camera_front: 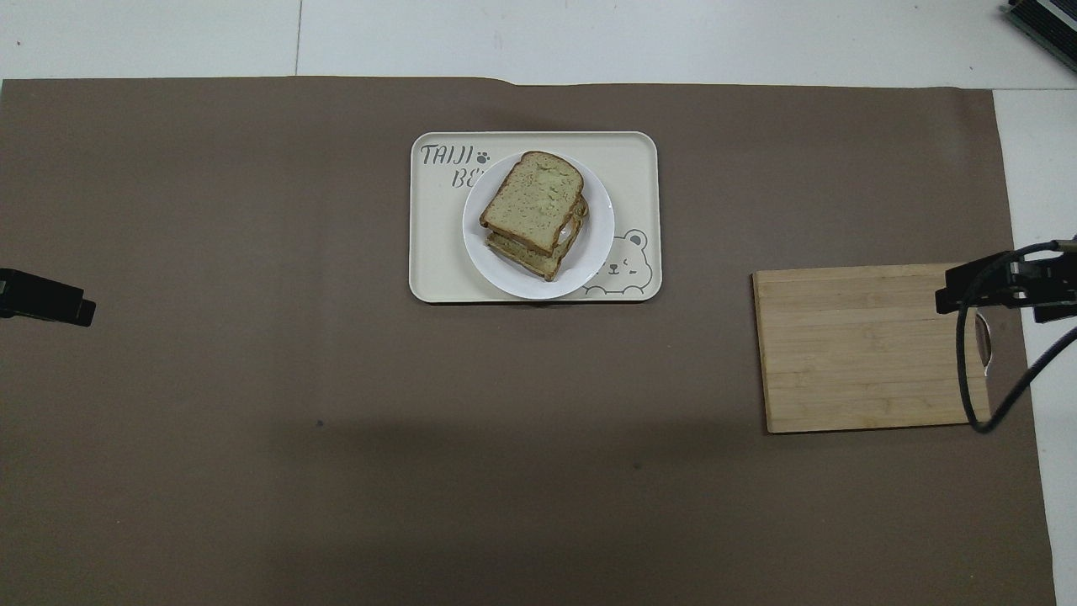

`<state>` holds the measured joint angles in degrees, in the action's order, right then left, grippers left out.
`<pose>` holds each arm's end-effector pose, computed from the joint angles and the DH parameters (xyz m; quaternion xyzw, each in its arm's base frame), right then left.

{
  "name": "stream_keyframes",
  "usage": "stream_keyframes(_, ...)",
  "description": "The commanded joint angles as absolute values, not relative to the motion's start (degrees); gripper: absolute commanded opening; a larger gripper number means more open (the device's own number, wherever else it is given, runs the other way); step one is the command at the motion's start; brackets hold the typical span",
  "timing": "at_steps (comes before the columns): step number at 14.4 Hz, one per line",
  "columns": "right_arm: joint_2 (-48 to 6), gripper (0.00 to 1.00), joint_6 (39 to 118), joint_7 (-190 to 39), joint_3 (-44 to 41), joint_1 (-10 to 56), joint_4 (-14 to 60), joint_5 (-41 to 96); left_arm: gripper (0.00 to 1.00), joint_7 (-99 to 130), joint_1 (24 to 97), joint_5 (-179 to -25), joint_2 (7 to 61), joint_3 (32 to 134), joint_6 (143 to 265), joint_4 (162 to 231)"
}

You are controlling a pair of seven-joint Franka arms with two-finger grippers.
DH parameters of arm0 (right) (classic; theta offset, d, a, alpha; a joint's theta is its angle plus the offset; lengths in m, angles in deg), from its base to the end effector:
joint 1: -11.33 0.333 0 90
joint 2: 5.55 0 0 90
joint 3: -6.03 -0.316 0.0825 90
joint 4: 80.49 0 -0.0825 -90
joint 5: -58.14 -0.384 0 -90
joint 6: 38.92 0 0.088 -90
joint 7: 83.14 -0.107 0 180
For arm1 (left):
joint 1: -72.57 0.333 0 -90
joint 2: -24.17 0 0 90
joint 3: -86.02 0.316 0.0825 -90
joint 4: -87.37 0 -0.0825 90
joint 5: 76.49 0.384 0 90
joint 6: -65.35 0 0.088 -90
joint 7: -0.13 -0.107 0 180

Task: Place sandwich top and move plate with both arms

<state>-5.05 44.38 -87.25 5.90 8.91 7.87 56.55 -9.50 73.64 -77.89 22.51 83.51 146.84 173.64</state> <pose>0.5393 -0.0183 0.6329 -0.9976 0.0547 0.0400 0.0132 0.5297 -0.0166 0.6578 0.9948 -0.0979 -0.0263 0.0134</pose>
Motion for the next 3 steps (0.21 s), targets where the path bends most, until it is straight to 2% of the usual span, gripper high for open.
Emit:
stream_keyframes(1, -5.73, 1.0, 43.7, -86.13, 5.85, 8.61, 6.61, 55.41, 1.0, -8.92, 70.39, -76.93, 21.53, 86.97, 147.35, 174.47)
stream_keyframes(3, -5.73, 1.0, 43.7, -86.13, 5.85, 8.61, 6.61, 55.41, 1.0, -8.92, 69.85, -77.01, 21.36, 87.51, 147.26, 174.12)
